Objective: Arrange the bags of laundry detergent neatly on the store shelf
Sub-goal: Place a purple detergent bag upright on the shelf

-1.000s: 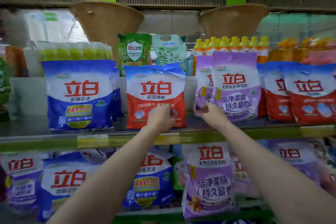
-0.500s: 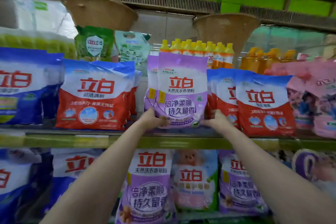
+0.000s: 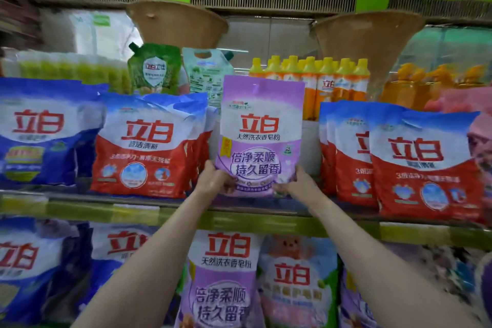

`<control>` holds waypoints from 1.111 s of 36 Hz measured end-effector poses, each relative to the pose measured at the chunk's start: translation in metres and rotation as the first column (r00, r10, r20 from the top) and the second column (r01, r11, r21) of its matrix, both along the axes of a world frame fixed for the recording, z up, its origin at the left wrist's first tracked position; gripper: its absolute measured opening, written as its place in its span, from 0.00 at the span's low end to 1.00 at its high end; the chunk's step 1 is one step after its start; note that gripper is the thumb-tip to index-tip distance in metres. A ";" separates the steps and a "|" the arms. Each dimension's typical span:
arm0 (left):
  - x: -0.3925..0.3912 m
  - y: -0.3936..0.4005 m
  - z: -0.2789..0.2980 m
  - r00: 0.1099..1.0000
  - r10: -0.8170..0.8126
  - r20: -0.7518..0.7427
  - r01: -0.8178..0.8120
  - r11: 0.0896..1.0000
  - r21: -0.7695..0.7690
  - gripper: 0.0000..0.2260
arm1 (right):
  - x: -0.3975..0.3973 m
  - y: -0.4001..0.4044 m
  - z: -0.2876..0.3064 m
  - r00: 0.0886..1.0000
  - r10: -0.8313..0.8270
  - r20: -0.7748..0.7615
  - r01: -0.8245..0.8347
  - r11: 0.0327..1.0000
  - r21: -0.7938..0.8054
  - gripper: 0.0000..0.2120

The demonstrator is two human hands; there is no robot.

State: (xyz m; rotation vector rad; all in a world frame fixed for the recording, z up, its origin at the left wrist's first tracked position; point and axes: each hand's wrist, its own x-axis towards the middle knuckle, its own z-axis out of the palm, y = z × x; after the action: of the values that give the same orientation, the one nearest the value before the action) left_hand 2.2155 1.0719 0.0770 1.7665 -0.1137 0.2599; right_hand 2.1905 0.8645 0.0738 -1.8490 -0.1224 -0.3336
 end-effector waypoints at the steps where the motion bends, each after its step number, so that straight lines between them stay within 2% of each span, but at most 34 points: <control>1: -0.001 0.001 0.003 0.999 0.050 -0.008 -0.050 0.998 0.048 0.15 | 0.002 0.002 0.002 1.000 0.014 -0.015 -0.014 1.000 -0.015 0.28; 4: 0.002 0.004 0.000 0.992 0.122 0.039 -0.127 0.976 0.177 0.21 | 0.007 0.001 0.001 0.999 0.040 -0.014 -0.042 0.995 -0.090 0.39; 6: 0.001 0.003 -0.001 0.990 0.139 0.031 -0.142 0.971 0.192 0.20 | 0.001 0.003 0.003 0.998 0.052 -0.027 -0.054 0.995 -0.079 0.36; 7: 0.000 0.001 0.000 0.991 0.134 0.018 -0.135 0.975 0.174 0.18 | -0.001 0.003 0.004 0.996 0.069 -0.048 -0.072 0.995 -0.074 0.33; 9: 0.002 -0.003 0.000 0.996 0.089 0.006 -0.089 0.991 0.103 0.14 | 0.000 0.001 0.004 0.995 0.090 -0.041 -0.093 0.993 -0.078 0.34; 13: 0.004 0.000 0.000 0.999 0.030 -0.011 -0.030 1.000 0.008 0.15 | -0.004 0.000 0.004 0.989 0.142 -0.046 -0.145 0.987 -0.074 0.34; 17: 0.004 0.009 0.002 0.991 -0.110 -0.074 0.108 0.994 -0.032 0.17 | -0.005 -0.001 0.003 0.977 0.202 -0.064 -0.207 0.976 -0.075 0.36; 22: 0.007 0.017 -0.003 0.975 -0.205 -0.081 0.206 0.979 -0.002 0.22 | -0.003 0.002 0.003 0.984 0.166 -0.065 -0.169 0.984 -0.051 0.34; 26: 0.008 0.017 -0.002 0.962 -0.255 -0.094 0.254 0.967 -0.024 0.19 | -0.001 0.004 0.003 0.995 0.094 -0.041 -0.098 0.992 -0.080 0.32; 29: 0.011 0.020 0.001 0.953 -0.291 -0.082 0.284 0.955 -0.087 0.22 | 0.001 0.003 0.003 0.997 -0.001 -0.072 -0.004 0.998 -0.068 0.44; 30: 0.011 0.020 0.002 0.948 -0.310 -0.077 0.302 0.948 -0.100 0.17 | 0.002 0.002 0.003 0.994 0.029 -0.104 -0.033 0.999 -0.033 0.49; 32: 0.010 0.019 0.004 0.928 -0.363 -0.084 0.356 0.930 -0.094 0.07 | 0.001 0.001 0.004 0.979 0.117 -0.167 -0.119 0.993 0.002 0.52; 36: 0.011 0.020 0.003 0.906 -0.417 -0.073 0.407 0.905 -0.126 0.05 | -0.001 0.000 0.006 0.977 0.102 -0.187 -0.102 0.995 0.010 0.49; 40: 0.006 0.020 0.001 0.901 -0.432 -0.034 0.427 0.898 -0.110 0.05 | -0.001 -0.006 0.004 0.989 0.059 -0.139 -0.043 0.993 0.114 0.36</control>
State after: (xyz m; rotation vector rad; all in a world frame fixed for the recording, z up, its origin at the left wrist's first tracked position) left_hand 2.2213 1.0917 0.0779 1.5998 -0.4377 -0.1063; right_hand 2.1892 0.8587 0.0776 -1.7504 -0.0523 -0.1689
